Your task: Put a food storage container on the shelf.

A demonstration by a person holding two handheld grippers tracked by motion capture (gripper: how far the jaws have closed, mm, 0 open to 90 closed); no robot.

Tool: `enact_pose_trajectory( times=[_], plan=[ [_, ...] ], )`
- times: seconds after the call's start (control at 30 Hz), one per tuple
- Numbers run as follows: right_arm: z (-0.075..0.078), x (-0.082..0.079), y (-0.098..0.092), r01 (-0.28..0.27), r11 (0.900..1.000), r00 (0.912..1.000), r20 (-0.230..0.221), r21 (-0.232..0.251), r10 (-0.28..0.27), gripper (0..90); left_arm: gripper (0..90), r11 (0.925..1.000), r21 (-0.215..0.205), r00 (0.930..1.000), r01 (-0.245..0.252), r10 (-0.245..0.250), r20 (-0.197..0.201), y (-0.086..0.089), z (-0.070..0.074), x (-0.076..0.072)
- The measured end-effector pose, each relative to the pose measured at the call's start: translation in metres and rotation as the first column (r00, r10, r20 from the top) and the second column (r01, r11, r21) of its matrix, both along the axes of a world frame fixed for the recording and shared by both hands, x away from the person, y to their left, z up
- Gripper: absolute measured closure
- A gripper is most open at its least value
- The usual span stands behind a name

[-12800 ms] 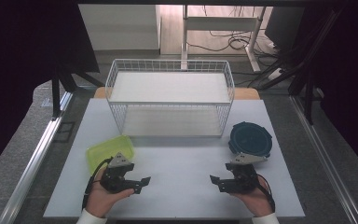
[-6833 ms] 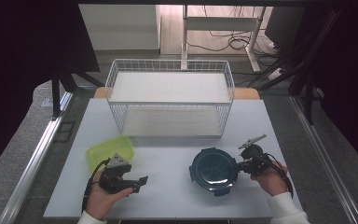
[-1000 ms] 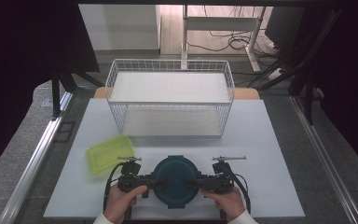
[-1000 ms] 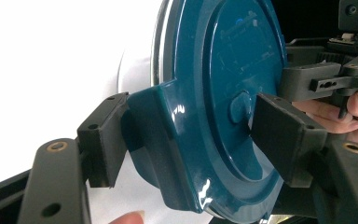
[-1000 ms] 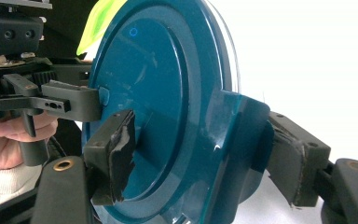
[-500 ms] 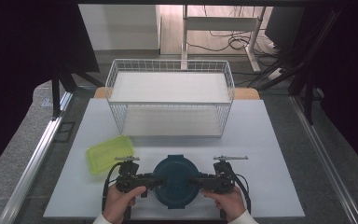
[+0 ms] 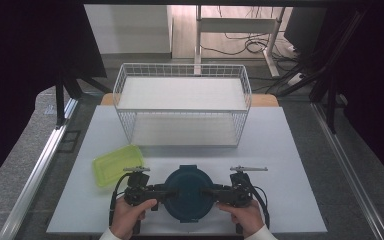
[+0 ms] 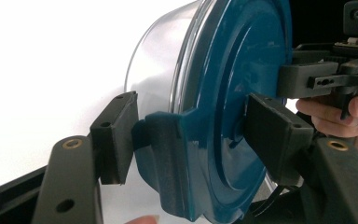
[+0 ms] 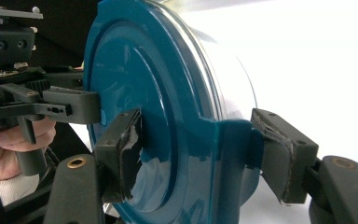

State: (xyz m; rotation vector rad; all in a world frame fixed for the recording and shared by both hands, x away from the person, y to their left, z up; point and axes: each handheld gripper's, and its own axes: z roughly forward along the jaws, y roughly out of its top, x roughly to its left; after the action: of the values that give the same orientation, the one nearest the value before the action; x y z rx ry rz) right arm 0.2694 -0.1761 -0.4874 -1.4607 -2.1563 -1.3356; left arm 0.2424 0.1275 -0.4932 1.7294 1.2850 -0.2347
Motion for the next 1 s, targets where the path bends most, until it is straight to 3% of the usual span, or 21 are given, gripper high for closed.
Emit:
enact_pose_trajectory(
  times=[0.37, 1.0],
  plan=[
    [0.005, 0.002, -0.001, -0.002, 1.0, 0.9997, 0.023, -0.002, 0.002, 35.3, 37.0, 1.0, -0.001, 0.9999, -0.005, 0.005, 0.013, -0.001, 0.005, 0.003],
    [0.033, 0.023, -0.001, 0.003, 1.0, 0.9963, 0.085, 0.008, -0.004, 35.3, 36.9, 0.9999, 0.004, 0.9976, -0.011, 0.011, 0.069, -0.001, 0.037, 0.026]
  ],
)
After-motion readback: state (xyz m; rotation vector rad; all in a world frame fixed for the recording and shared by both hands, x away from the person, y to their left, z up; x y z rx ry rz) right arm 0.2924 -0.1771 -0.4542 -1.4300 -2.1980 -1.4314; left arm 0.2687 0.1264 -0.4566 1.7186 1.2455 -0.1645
